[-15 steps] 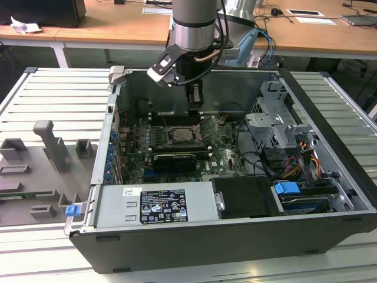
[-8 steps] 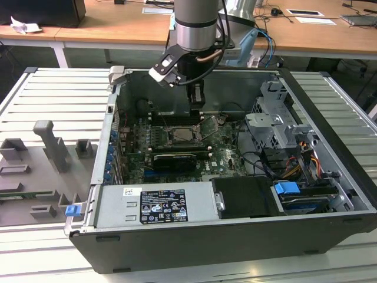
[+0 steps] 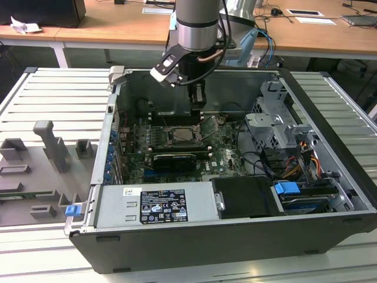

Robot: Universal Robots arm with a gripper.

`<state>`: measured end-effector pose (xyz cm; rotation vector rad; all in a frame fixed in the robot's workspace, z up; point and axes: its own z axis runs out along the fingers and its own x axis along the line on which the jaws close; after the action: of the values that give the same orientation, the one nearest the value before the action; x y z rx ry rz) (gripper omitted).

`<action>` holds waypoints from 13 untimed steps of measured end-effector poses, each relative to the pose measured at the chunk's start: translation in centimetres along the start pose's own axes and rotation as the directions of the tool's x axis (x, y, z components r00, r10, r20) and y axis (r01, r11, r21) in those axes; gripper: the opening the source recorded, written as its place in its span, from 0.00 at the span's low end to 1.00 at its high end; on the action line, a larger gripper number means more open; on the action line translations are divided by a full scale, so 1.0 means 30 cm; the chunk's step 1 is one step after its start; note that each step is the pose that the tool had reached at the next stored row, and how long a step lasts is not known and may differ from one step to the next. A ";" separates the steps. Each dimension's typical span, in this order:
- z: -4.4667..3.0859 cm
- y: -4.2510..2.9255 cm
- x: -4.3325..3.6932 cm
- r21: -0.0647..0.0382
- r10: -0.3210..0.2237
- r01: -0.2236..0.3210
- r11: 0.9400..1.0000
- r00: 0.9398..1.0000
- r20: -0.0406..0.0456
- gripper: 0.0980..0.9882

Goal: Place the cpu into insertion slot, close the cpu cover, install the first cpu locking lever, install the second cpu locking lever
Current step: 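Close the cpu cover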

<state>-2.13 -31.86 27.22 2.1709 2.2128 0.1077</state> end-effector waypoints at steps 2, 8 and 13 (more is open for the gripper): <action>0.000 0.002 0.000 0.000 0.000 0.000 1.000 1.000 0.000 0.01; 0.000 0.005 0.000 0.000 0.000 0.000 1.000 1.000 0.000 0.01; 0.001 0.008 0.000 0.000 0.000 0.000 1.000 1.000 0.000 0.01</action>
<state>-1.90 -31.86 27.22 2.1708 2.2128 0.1076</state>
